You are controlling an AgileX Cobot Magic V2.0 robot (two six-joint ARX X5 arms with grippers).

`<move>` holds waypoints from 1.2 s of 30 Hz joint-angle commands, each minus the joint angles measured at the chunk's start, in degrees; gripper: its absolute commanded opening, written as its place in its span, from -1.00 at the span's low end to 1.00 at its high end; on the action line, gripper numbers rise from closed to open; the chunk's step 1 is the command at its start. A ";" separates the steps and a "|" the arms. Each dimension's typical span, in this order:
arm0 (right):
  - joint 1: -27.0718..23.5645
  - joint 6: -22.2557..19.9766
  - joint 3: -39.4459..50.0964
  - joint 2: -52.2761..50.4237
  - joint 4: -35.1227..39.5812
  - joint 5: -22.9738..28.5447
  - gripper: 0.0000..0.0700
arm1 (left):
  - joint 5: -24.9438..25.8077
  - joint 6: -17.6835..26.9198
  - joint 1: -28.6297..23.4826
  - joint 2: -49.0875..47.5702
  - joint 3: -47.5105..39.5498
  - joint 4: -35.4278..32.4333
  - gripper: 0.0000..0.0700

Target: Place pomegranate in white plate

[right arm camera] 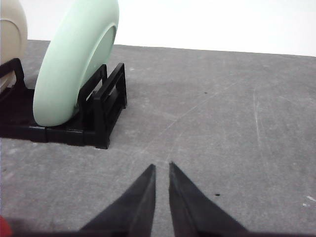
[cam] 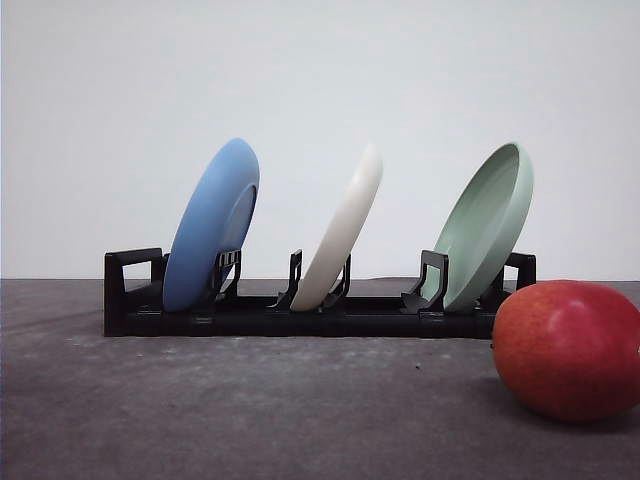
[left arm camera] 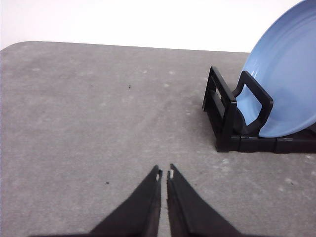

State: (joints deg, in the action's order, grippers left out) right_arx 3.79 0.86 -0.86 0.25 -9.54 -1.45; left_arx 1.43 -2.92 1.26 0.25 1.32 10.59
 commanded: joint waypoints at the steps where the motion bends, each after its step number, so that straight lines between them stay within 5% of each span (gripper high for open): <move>1: 0.04 0.61 0.22 -0.04 0.53 0.00 -0.87 | -0.15 -1.28 0.00 -0.02 -0.63 0.08 -1.00; 7: 0.04 0.90 0.22 -0.04 1.99 2.12 -0.87 | -0.13 -7.18 0.00 -0.02 -0.63 -0.11 -1.00; 14: 0.15 9.44 0.20 -0.04 3.17 -1.75 -0.87 | -0.13 -16.09 0.00 -0.02 -0.61 -2.71 -1.00; 21: 0.13 19.25 -2.62 -0.04 5.55 -1.68 -0.99 | -0.13 -17.79 -0.02 0.00 2.52 -9.78 -1.00; 27: 0.13 24.12 -10.55 0.00 -5.14 -1.57 -0.99 | -0.17 -17.69 -0.02 0.70 11.68 -0.73 -0.99; 36: 0.15 22.41 -25.22 3.52 -20.71 -3.20 -0.99 | -0.06 -14.96 0.00 10.39 29.68 19.43 -0.99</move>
State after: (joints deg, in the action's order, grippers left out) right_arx 3.79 23.93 -25.04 3.20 -29.68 -4.21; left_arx 1.41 -19.82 1.26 9.47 29.13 28.56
